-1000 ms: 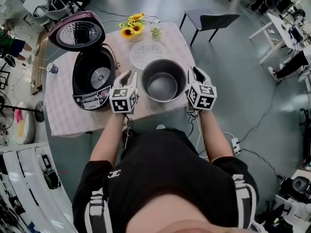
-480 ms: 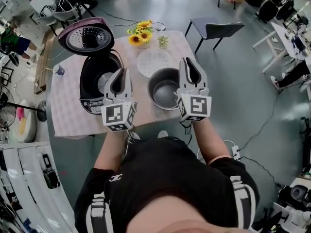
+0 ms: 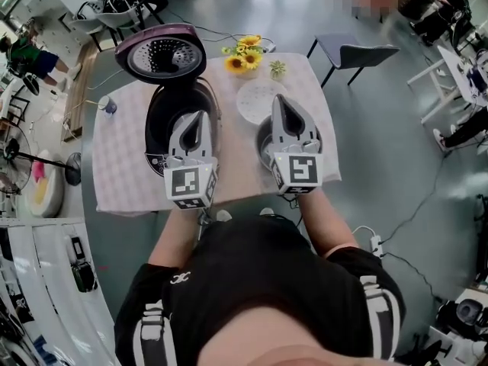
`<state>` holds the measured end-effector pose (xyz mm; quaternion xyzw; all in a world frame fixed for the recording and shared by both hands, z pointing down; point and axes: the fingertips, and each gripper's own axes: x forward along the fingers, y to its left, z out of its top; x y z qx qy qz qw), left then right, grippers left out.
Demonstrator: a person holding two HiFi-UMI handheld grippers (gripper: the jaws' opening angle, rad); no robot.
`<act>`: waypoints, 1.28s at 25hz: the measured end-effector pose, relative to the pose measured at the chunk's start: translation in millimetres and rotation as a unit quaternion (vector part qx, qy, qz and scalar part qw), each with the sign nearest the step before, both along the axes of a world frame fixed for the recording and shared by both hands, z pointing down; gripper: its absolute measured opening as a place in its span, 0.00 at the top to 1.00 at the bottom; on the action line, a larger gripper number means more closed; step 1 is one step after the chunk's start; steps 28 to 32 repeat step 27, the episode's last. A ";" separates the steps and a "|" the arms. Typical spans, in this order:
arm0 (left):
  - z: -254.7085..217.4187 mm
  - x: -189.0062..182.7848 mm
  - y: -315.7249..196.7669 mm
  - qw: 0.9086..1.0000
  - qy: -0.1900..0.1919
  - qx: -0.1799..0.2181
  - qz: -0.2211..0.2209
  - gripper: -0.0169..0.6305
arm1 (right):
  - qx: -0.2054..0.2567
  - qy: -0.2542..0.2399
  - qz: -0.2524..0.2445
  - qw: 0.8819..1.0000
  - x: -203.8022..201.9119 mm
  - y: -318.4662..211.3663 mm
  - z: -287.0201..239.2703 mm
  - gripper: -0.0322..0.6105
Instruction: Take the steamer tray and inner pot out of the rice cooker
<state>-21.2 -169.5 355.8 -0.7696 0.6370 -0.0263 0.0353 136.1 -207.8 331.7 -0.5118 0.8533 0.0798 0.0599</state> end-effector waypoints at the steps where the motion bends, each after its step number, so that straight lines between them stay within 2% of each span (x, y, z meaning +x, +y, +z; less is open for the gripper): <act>1: 1.3 -3.3 0.1 1.000 -0.001 -0.003 0.001 0.97 | -0.003 0.004 -0.003 1.000 -6.4 0.8 2.1 0.95; 10: 1.8 -18.1 -3.5 1.000 0.015 -0.008 0.008 0.97 | -0.013 0.005 -0.012 1.000 -26.1 -1.3 6.1 0.95; 32: 13.8 -0.4 -11.5 0.999 0.022 -0.021 0.022 0.97 | -0.032 0.031 0.006 0.999 -8.6 -4.2 24.1 0.95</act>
